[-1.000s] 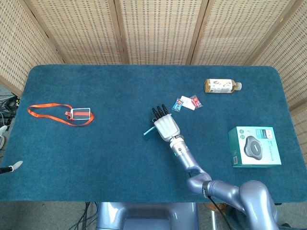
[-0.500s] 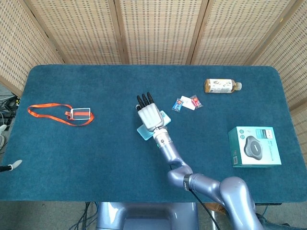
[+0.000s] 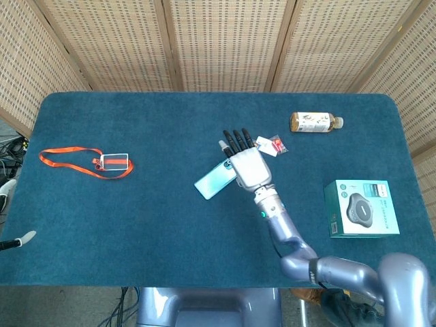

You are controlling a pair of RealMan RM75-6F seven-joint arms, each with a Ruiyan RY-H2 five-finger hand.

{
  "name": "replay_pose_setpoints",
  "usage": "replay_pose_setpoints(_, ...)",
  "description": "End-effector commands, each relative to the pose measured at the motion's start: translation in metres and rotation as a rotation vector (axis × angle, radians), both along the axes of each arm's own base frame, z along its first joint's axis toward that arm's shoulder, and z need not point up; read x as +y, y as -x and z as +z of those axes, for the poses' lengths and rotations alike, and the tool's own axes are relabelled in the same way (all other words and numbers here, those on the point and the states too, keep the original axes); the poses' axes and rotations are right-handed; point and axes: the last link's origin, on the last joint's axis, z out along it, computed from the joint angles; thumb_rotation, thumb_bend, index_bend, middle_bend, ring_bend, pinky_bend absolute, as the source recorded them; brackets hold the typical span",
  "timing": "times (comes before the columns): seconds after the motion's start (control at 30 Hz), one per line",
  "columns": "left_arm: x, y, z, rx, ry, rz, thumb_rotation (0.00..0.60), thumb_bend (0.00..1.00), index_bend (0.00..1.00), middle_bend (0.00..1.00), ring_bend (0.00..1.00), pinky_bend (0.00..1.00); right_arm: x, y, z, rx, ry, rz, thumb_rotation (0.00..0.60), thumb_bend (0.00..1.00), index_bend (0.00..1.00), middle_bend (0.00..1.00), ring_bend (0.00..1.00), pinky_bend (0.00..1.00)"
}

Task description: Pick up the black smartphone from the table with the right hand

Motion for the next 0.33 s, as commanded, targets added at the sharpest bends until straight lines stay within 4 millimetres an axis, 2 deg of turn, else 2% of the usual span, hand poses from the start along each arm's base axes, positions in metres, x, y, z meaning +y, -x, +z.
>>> replay_pose_setpoints(0.03,-0.005,-0.003,-0.001,-0.001,-0.001,-0.022,0.6,0.0,0.0,0.0,0.0,0.0,0.026,0.046,0.041,-0.048,0.018,-0.052,0.6,0.0,0.0,0.02,0.01,0.0)
replay_pose_setpoints(0.17,-0.009,-0.007,-0.003,-0.003,0.003,-0.048,0.6,0.0,0.0,0.0,0.0,0.0,0.047,0.077,0.066,-0.106,0.025,-0.106,0.6,0.0,0.0,0.03,0.01,0.0)
replay_pose_setpoints(0.33,-0.018,-0.015,-0.007,-0.007,0.016,-0.098,0.6,0.0,0.0,0.0,0.0,0.0,0.085,0.121,0.095,-0.196,0.035,-0.171,0.6,0.0,0.01,0.04,0.01,0.0)
